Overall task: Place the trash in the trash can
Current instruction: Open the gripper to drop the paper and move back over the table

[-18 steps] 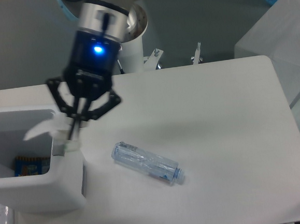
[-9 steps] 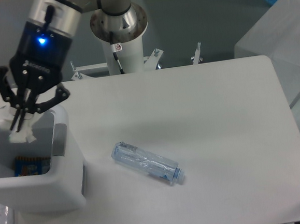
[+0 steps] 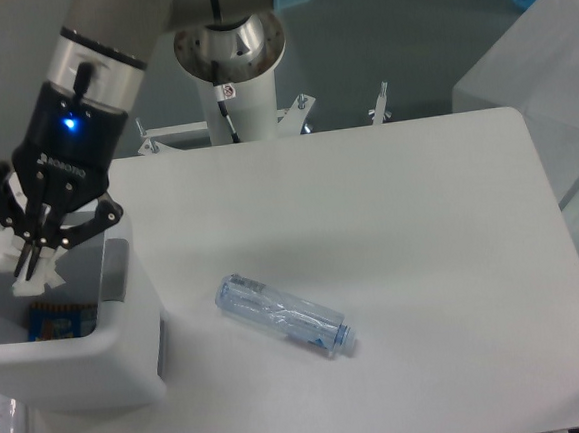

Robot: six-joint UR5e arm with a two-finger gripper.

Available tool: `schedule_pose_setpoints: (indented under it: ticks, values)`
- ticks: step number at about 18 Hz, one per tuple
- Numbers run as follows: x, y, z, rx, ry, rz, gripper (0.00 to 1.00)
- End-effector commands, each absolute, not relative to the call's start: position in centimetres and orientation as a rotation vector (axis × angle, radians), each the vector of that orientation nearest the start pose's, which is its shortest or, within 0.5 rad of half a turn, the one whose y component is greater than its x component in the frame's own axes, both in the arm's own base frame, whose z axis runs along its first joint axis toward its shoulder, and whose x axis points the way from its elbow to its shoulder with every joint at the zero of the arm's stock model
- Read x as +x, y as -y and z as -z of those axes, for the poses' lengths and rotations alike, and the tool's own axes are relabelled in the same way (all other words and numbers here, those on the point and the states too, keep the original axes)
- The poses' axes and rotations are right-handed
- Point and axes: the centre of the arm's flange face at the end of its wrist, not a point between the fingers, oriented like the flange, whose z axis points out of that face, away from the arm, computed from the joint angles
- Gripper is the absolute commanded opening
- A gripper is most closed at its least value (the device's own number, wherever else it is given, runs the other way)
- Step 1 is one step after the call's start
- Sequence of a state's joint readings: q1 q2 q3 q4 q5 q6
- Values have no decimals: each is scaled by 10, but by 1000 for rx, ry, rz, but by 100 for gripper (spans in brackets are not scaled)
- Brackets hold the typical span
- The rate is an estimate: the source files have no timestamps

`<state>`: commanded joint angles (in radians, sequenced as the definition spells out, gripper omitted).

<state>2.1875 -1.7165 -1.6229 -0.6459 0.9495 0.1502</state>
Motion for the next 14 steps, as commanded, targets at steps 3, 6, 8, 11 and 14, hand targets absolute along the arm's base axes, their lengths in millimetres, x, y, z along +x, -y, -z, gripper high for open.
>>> schedule_pose_setpoints:
  ticks: [3, 6, 8, 11, 14]
  values:
    - [-178, -580, -513, -2231, 257, 345, 100]
    - [-183, -579, -518, -2222, 266, 337, 100]
    - [-215, -569, -531, -2192, 313, 292, 100]
    - [-275, -551, -538, -2157, 428, 237, 100]
    - [-338, -518, -533, -2129, 559, 182, 100]
